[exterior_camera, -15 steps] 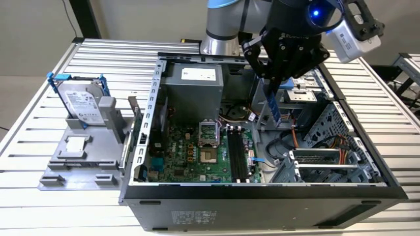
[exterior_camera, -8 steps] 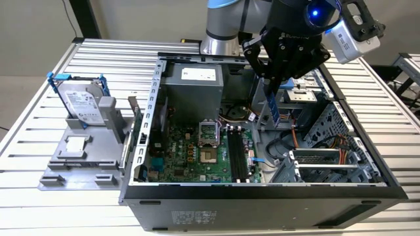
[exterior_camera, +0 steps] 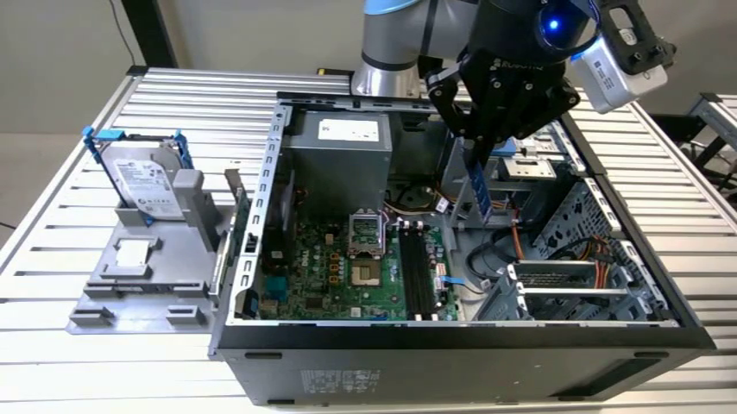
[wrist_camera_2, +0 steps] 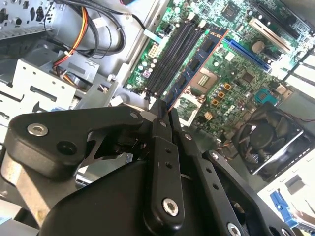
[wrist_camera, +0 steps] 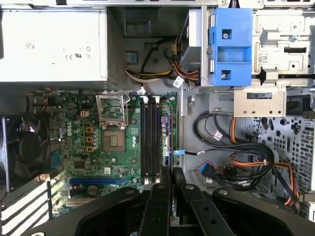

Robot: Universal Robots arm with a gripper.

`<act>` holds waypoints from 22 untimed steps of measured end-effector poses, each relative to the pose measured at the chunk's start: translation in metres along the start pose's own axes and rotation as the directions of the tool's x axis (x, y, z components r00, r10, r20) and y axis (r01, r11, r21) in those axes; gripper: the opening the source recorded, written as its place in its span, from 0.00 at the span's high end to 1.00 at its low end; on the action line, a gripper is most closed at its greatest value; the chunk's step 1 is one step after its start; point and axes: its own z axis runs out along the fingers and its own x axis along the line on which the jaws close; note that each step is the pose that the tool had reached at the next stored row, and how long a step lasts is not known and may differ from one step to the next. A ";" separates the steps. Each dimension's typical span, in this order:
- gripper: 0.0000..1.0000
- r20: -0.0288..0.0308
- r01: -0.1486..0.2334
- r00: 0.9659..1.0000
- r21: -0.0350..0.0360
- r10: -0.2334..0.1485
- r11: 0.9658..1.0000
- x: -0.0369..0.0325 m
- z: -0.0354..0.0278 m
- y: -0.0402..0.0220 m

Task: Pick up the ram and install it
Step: 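Insert the ram into the slot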

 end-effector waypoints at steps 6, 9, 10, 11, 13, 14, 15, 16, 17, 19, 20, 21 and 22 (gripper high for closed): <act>1.00 -0.007 0.023 1.000 -0.001 -0.023 1.000 -0.0037 0.0053 0.0000; 1.00 -0.007 0.023 1.000 -0.005 -0.023 1.000 -0.0043 0.0097 0.0000; 1.00 -0.007 0.023 1.000 -0.006 -0.023 1.000 -0.0045 0.0113 -0.0001; 1.00 -0.007 0.023 1.000 -0.007 -0.023 1.000 -0.0046 0.0129 -0.0001; 1.00 -0.007 0.023 1.000 -0.009 -0.023 1.000 -0.0048 0.0158 -0.0001; 1.00 -0.007 0.023 1.000 -0.010 -0.023 1.000 -0.0048 0.0161 -0.0001; 1.00 -0.007 0.023 1.000 -0.010 -0.023 1.000 -0.0048 0.0160 -0.0001; 1.00 -0.007 0.023 1.000 -0.011 -0.023 1.000 -0.0049 0.0161 -0.0001; 1.00 -0.007 0.023 1.000 -0.013 -0.023 1.000 -0.0049 0.0162 -0.0001; 1.00 -0.007 0.023 1.000 -0.015 -0.023 1.000 -0.0049 0.0162 -0.0001; 1.00 -0.007 0.023 1.000 -0.016 -0.023 1.000 -0.0049 0.0162 -0.0001; 1.00 -0.007 0.023 1.000 -0.017 -0.023 1.000 -0.0049 0.0162 -0.0001; 1.00 -0.007 0.023 1.000 -0.018 -0.023 1.000 -0.0049 0.0162 -0.0001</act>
